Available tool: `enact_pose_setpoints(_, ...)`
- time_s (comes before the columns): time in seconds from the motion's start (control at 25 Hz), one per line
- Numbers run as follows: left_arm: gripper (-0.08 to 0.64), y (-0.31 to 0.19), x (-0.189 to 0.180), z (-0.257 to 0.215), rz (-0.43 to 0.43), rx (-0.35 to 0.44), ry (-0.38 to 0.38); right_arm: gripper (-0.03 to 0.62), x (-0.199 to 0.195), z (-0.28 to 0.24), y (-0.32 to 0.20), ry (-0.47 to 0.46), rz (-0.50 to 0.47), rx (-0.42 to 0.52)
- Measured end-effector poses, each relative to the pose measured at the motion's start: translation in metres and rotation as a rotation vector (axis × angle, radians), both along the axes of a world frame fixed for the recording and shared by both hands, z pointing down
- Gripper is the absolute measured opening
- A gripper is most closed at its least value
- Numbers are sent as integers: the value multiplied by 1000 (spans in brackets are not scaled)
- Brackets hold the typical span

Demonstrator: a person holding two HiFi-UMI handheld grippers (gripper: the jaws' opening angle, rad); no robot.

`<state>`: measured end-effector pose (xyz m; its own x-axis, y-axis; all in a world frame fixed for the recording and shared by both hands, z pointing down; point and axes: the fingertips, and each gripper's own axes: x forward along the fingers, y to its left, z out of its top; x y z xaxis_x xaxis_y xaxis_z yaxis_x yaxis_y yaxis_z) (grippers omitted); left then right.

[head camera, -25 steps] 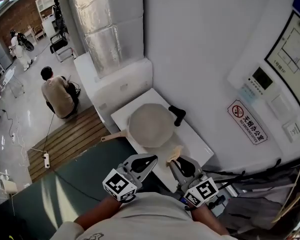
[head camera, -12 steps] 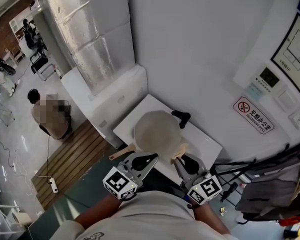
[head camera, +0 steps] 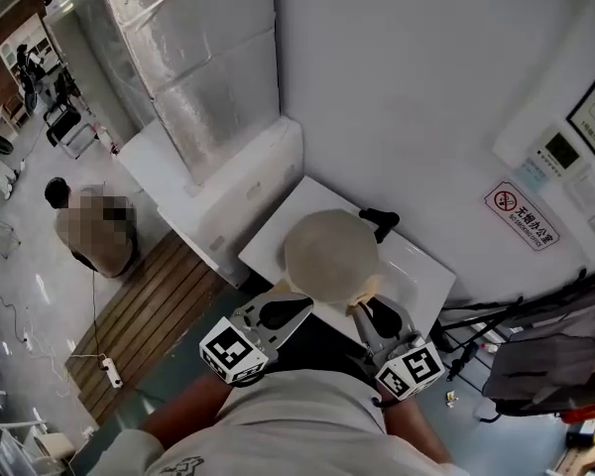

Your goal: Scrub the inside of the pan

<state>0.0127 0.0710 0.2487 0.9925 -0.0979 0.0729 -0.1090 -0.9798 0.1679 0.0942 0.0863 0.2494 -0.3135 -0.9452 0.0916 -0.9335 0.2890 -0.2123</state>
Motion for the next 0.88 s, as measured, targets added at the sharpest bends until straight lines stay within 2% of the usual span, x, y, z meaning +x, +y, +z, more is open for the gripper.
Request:
enact_pose_setpoints(0.28, -2, -26, -8, 26, -19, -18, -27, 84, 11, 19, -32, 0, 13, -47)
enact_pose_setpoints(0.52, -2, -53, -13, 55, -60, -53, -105, 84, 30, 41, -69, 46, -1, -94)
enact_pose_setpoints(0.8, -2, -81, -12, 109, -78, -127, -196, 84, 43, 78, -111, 18, -46, -165)
enact_pose_setpoints(0.88, 0, -89, -11, 126, -84, -121, -222, 84, 48, 88, -123, 13, -52, -180)
